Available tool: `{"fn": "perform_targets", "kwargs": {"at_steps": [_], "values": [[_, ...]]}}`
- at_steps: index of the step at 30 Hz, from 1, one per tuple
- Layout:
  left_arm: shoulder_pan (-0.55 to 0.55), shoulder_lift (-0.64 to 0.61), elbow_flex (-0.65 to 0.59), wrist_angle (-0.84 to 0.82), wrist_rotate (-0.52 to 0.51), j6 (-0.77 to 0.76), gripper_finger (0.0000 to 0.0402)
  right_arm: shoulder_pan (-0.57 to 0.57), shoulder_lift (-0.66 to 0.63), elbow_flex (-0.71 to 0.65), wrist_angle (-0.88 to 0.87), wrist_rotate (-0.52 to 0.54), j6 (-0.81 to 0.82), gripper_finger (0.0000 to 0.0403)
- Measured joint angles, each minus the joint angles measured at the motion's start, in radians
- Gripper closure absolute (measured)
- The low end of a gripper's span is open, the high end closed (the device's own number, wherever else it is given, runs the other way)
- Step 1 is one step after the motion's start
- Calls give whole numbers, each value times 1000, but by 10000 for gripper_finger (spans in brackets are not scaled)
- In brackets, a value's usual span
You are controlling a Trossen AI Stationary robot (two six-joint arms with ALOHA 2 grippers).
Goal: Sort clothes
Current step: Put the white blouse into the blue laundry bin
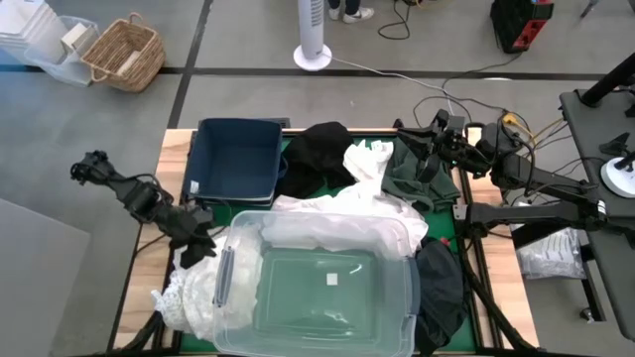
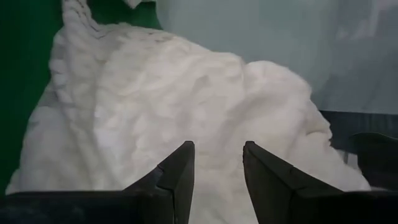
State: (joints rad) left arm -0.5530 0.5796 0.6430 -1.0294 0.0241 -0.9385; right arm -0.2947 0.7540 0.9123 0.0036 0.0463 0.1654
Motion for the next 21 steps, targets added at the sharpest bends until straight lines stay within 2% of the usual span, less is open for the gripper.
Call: {"fn": "perform_targets", "kwargs": {"at_steps": [7, 15, 21], "values": [[-126, 53, -15, 20, -14, -60, 285, 0, 0, 0, -1, 0, 0, 364], [-166, 117, -29, 27, -26, -145, 284, 0, 0, 0, -8, 0, 0, 364], [-166, 149, -22, 32, -26, -153, 245, 0, 2, 0, -8, 0, 0, 364]]}}
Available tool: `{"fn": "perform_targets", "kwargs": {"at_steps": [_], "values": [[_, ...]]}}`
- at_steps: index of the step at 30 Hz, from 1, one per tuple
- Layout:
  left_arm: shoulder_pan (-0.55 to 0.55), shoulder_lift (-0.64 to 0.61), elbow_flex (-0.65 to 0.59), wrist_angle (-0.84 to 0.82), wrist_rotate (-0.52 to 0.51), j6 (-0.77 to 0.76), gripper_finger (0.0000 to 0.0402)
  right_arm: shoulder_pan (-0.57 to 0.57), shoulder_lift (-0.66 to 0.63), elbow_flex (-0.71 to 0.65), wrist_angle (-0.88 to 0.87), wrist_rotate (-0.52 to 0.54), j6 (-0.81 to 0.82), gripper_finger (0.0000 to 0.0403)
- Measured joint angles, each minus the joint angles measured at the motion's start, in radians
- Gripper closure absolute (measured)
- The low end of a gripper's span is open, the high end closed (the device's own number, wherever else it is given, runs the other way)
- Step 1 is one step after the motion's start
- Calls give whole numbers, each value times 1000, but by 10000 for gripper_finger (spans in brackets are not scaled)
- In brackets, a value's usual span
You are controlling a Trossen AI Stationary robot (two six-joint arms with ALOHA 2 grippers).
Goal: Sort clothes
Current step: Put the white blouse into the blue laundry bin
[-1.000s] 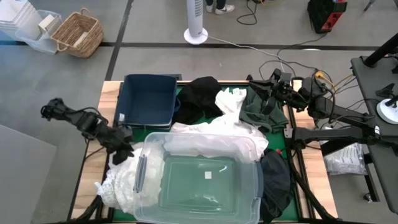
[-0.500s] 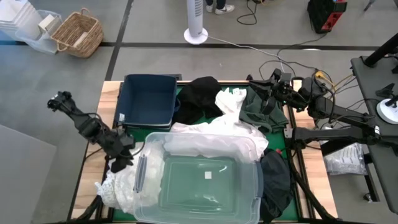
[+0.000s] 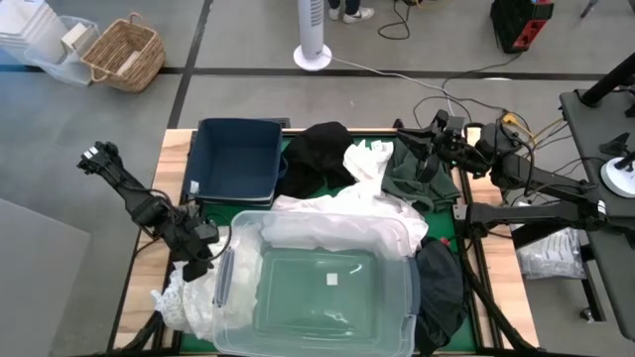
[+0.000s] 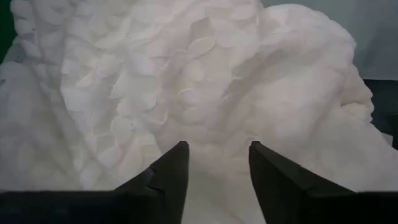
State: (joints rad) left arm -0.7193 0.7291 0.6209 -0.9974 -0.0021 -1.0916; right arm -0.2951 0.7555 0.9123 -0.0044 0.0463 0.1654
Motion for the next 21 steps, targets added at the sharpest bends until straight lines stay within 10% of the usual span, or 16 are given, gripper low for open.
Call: {"fn": "perform_targets", "kwargs": {"at_steps": [11, 21], "values": [[0, 70, -17, 5, -100, 9, 129, 0, 0, 0, 0, 0, 0, 364], [-2, 147, -103, 125, -94, -50, 117, 0, 0, 0, 0, 0, 0, 364]]}}
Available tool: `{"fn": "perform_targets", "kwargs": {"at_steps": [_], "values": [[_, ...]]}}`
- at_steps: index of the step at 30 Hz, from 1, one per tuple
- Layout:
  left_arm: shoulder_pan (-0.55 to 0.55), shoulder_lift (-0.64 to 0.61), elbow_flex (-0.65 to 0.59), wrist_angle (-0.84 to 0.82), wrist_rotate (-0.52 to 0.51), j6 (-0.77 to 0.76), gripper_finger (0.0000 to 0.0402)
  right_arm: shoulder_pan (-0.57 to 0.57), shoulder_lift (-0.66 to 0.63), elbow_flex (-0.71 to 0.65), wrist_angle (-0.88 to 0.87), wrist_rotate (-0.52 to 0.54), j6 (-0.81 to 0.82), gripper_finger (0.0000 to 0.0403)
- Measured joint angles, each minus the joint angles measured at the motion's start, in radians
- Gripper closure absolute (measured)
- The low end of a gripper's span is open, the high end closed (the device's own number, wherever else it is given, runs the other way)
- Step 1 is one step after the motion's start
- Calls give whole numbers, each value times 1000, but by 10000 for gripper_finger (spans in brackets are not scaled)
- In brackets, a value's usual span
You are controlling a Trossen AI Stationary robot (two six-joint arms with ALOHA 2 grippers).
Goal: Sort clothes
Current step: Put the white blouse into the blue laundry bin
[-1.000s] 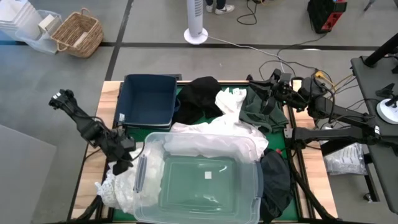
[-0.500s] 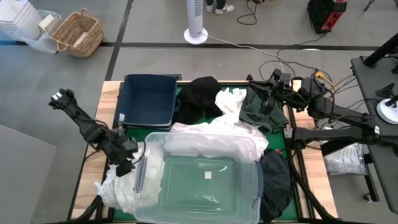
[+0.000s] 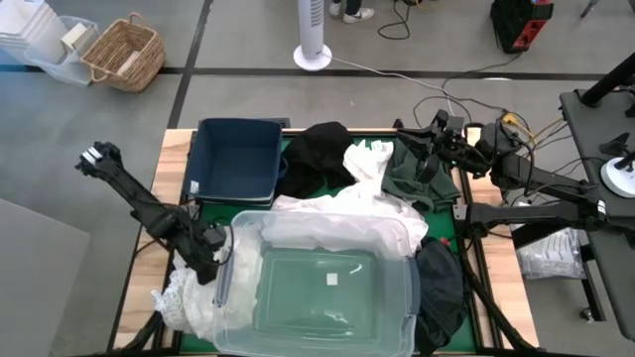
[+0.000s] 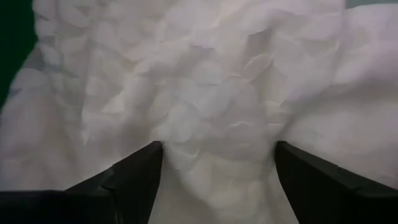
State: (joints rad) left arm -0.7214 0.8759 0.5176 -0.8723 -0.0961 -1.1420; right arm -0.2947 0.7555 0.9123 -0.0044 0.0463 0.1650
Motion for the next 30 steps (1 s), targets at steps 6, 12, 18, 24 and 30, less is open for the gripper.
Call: {"fn": "perform_targets", "kwargs": {"at_steps": [6, 12, 18, 24, 30], "values": [[0, -5, -57, 140, 5, -37, 175, 0, 0, 0, 0, 0, 0, 364], [-5, -4, -61, 146, 35, -47, 332, 0, 0, 0, 0, 0, 0, 364], [-13, -23, -32, 139, 48, -56, 391, 0, 0, 0, 0, 0, 0, 364], [-35, -54, 60, 94, 51, -56, 398, 0, 0, 0, 0, 0, -3, 364], [-50, -73, 180, -66, 52, -76, 400, 0, 0, 0, 0, 0, -8, 364]]}}
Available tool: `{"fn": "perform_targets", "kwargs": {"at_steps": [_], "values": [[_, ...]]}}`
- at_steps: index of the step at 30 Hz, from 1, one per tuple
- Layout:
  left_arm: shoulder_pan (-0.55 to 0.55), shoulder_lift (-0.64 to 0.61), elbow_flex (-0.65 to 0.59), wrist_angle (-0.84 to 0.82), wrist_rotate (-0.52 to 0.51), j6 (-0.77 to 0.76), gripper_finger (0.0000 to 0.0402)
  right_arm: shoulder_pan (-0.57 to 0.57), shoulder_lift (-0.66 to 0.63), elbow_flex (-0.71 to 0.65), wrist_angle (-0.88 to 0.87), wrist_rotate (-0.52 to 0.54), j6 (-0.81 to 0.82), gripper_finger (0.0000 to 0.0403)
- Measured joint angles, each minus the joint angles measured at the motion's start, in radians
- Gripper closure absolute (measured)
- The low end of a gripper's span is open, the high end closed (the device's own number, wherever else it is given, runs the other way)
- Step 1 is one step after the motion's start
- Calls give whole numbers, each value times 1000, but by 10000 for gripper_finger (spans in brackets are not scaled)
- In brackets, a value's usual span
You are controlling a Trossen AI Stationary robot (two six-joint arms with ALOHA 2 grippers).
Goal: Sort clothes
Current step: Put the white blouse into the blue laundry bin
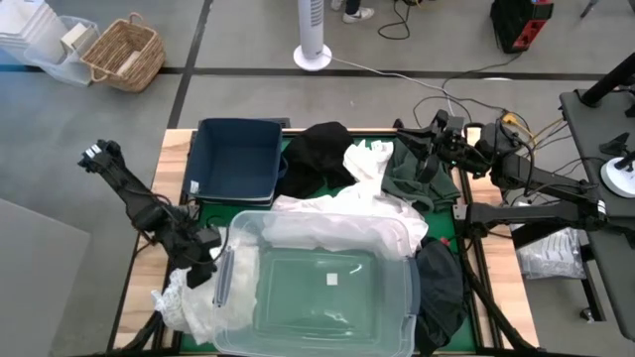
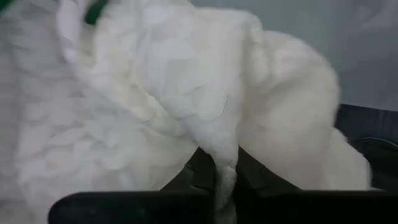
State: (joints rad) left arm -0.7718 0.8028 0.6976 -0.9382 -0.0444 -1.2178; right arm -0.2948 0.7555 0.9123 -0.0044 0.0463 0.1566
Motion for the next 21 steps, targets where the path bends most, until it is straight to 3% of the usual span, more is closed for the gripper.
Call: {"fn": "perform_targets", "kwargs": {"at_steps": [11, 21], "values": [[0, 3, 318, -299, -27, -16, 401, 0, 0, 0, 0, 0, 0, 364], [0, 9, 611, -492, -182, -28, 401, 0, 0, 0, 0, 0, -1, 364]]}}
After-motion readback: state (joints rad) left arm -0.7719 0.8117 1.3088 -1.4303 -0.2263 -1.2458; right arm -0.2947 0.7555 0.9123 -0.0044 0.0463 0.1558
